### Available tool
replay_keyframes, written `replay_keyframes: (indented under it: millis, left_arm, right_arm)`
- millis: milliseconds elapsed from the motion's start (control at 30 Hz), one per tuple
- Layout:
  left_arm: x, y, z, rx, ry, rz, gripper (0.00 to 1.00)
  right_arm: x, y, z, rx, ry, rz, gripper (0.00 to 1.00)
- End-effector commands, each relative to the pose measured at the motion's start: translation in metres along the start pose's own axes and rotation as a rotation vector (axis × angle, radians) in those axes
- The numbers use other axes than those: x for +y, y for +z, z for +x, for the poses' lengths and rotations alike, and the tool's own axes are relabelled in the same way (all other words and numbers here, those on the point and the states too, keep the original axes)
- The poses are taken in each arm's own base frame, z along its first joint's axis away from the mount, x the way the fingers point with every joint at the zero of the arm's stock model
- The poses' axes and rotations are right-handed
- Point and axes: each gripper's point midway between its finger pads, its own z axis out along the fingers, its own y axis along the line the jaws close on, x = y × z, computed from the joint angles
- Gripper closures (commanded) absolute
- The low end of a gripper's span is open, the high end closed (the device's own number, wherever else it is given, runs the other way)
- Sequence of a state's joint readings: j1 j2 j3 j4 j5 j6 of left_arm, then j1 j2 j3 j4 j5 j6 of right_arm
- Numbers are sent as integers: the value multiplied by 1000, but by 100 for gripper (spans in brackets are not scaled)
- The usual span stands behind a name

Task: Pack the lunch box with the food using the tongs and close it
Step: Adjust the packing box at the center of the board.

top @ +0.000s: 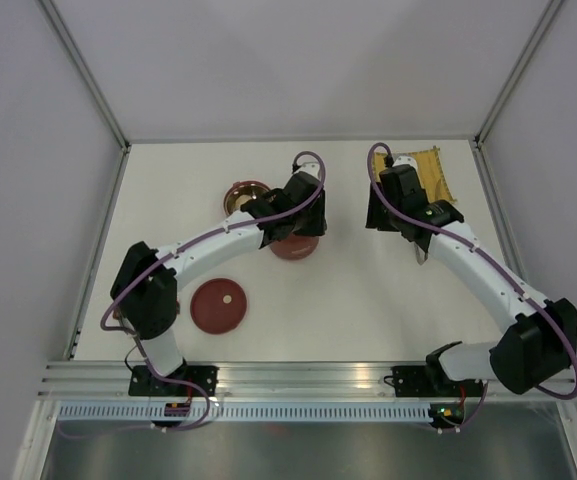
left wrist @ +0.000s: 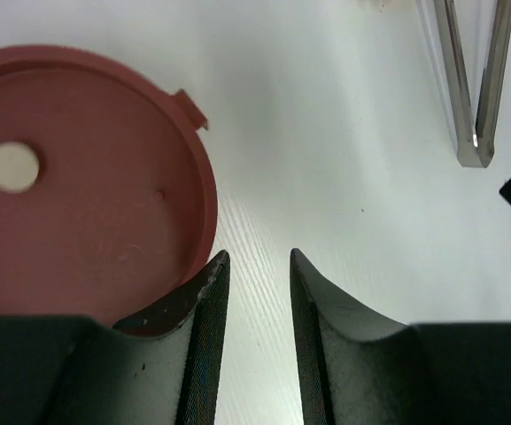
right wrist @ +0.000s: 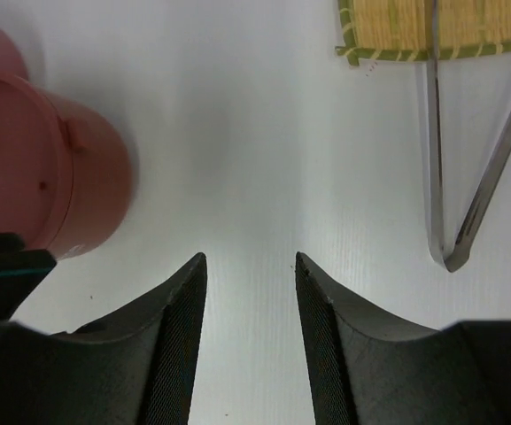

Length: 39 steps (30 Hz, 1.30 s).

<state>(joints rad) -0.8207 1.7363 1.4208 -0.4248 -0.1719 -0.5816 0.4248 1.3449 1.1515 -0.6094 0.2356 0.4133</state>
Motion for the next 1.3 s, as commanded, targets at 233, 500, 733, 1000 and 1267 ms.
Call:
replay_keyframes:
  millis: [233,500,733,1000,1267]
  left_arm:
    - [18,-37,-48,-104,33,-7,59]
    - [103,-41,-68,-125,27,-165,59]
    - [127,-11,-30,-27,17,-251,62]
    - [141,10,1,59,17,-290,65]
    - [112,29,39,164,58,-185,70]
  right_arm:
    - [55,14,-5,41,-57,-243,46]
    - [109,47,-41,23,-127,-307,50]
    - [131,101,-2,150,-203,-256,50]
    - [121,116,29,213,-285,-175,51]
    - [77,108,47,230,-318,-20,53]
